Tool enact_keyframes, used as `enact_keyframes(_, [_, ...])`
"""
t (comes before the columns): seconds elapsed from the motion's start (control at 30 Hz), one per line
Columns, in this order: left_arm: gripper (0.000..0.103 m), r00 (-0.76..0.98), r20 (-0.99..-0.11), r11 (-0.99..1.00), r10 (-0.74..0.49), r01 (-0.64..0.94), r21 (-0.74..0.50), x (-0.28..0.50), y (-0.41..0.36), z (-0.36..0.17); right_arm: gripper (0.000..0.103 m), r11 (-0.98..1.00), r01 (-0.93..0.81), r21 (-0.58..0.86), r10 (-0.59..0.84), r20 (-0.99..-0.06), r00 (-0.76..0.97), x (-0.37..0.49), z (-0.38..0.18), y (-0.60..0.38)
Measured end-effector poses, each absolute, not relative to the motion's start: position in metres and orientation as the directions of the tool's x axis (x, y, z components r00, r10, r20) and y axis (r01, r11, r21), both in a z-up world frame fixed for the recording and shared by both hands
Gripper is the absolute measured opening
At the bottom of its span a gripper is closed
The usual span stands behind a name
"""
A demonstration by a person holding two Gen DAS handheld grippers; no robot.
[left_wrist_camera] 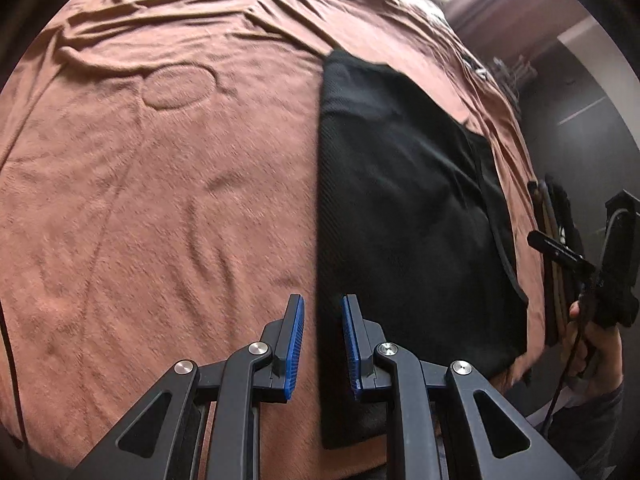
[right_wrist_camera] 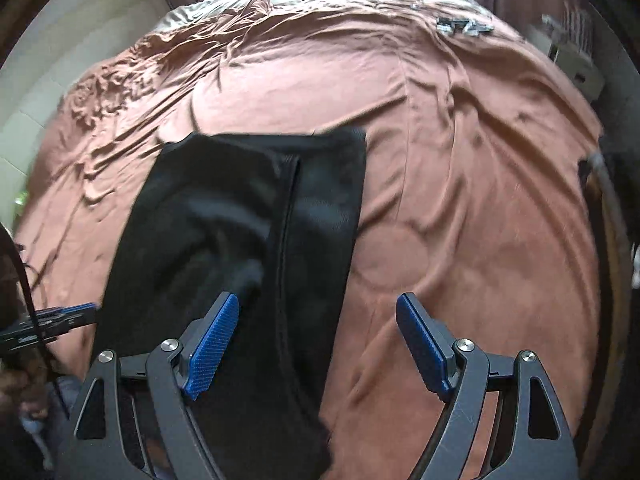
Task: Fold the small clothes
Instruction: 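Lower the right gripper and close it on the shirt's end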
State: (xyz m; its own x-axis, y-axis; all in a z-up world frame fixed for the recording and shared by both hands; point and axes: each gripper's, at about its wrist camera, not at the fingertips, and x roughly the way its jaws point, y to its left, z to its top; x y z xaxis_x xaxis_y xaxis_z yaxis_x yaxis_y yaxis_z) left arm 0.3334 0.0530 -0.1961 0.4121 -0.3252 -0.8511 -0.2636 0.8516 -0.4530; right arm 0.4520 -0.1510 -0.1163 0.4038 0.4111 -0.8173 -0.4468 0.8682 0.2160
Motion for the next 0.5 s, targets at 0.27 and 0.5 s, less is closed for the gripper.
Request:
enact_keyframes(0.27, [0.020,0.351,-0.876,0.872,-0.331,-0.240,-0.426,0.324,0.036,-0.196,0.065,0.851,-0.406,0.334,0.481,-0.807,0.343,0.421,-0.126,-0.186])
enact_keyframes(0.5, [0.020,0.310,-0.898,0.890,-0.313,-0.233,-0.391,0.308,0.030,-0.197,0.058,0.844,-0.340,0.415,0.517,-0.799,0.307,0.406,-0.145,-0.206])
